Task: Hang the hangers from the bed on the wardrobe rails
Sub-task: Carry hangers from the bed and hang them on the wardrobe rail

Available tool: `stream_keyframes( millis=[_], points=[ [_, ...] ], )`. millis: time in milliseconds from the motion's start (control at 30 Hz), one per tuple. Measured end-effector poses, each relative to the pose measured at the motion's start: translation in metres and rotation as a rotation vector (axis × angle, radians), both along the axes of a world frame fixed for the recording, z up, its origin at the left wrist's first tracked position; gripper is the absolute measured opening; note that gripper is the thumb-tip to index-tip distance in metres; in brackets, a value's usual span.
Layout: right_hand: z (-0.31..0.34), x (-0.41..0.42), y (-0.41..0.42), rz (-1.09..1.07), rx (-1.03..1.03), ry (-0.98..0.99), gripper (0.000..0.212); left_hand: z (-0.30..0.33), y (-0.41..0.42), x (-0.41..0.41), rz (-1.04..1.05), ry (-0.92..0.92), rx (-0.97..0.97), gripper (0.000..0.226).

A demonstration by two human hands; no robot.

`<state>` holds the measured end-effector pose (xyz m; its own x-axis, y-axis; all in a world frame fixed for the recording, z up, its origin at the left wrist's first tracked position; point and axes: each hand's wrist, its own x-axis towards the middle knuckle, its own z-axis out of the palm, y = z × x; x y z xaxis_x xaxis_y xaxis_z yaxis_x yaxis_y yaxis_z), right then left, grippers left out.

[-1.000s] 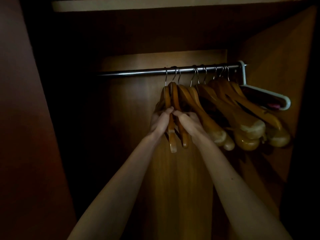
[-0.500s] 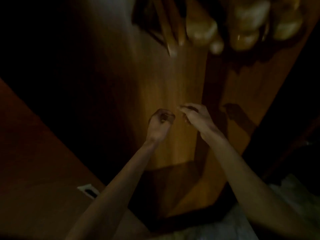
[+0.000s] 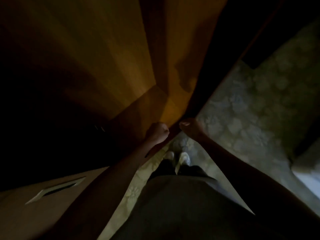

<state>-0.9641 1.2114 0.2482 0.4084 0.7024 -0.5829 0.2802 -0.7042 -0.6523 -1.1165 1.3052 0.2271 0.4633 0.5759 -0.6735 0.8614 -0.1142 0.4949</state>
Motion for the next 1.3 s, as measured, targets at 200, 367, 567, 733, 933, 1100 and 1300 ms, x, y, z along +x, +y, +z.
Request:
stream_keyframes(
  millis=[200, 367, 567, 733, 933, 1100, 1300],
  points=[
    [-0.064, -0.014, -0.098, -0.344, -0.250, 0.102, 0.012, -0.055, -0.024, 0.008, -0.381, 0.147, -0.085, 0.014],
    [-0.096, -0.053, -0.178, -0.732, -0.394, 0.171, 0.018, -0.095, -0.047, 0.027, -0.704, 0.263, -0.138, 0.019],
    [-0.112, -0.141, -0.267, -1.208, -0.439, 0.322, 0.029, -0.106, -0.114, 0.055, -1.095, 0.297, -0.103, 0.025],
    [-0.119, -0.230, -0.314, -1.533, -0.439, 0.458, 0.025, -0.113, -0.188, 0.063, -1.362, 0.348, -0.085, 0.027],
    [-0.124, -0.334, -0.344, -1.780, -0.438, 0.622, 0.026, -0.106, -0.295, 0.052, -1.620, 0.381, -0.070, 0.022],
    [-0.129, -0.385, -0.377, -1.920, -0.360, 0.720, 0.021, -0.100, -0.378, 0.032, -1.723, 0.354, -0.076, 0.024],
    [-0.135, -0.368, -0.444, -2.023, -0.206, 0.702, 0.027, -0.096, -0.420, 0.047, -1.710, 0.339, 0.039, 0.020]
  ],
)
